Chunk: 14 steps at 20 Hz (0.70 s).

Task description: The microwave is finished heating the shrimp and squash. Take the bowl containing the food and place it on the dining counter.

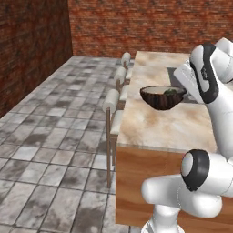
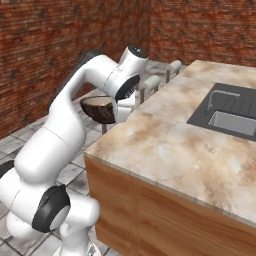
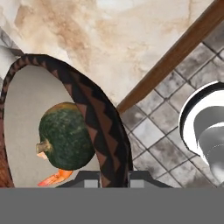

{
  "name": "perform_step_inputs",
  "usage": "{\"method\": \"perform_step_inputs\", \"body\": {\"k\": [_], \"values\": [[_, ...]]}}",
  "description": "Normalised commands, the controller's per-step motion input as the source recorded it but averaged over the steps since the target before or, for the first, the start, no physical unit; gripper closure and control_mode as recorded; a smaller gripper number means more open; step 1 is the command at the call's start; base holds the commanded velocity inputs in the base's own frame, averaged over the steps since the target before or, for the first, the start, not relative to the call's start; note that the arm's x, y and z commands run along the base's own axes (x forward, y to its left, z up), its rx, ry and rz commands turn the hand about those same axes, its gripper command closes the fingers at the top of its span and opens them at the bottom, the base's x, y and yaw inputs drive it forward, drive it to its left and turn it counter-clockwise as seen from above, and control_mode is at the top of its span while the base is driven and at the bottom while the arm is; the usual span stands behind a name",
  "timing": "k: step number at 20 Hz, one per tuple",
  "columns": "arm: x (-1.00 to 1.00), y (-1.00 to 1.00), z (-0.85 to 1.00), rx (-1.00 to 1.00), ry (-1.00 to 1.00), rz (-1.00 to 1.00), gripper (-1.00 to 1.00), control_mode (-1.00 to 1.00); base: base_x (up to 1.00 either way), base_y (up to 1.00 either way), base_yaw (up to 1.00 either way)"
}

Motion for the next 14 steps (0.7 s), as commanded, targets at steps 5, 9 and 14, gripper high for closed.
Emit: {"method": "perform_step_inputs", "body": {"k": [5, 9, 14], "values": [[0.73, -0.17, -0.54, 0.00, 0.00, 0.00, 1.00, -1.00, 0.00, 0.00, 0.00], [0.86, -0.11, -0.92, -0.01, -0.03, 0.00, 1.00, -1.00, 0.00, 0.00, 0.00], [1.00, 0.00, -0.48, -0.02, -0.04, -0.06, 1.00, -1.00, 0.00, 0.00, 0.00]]}}
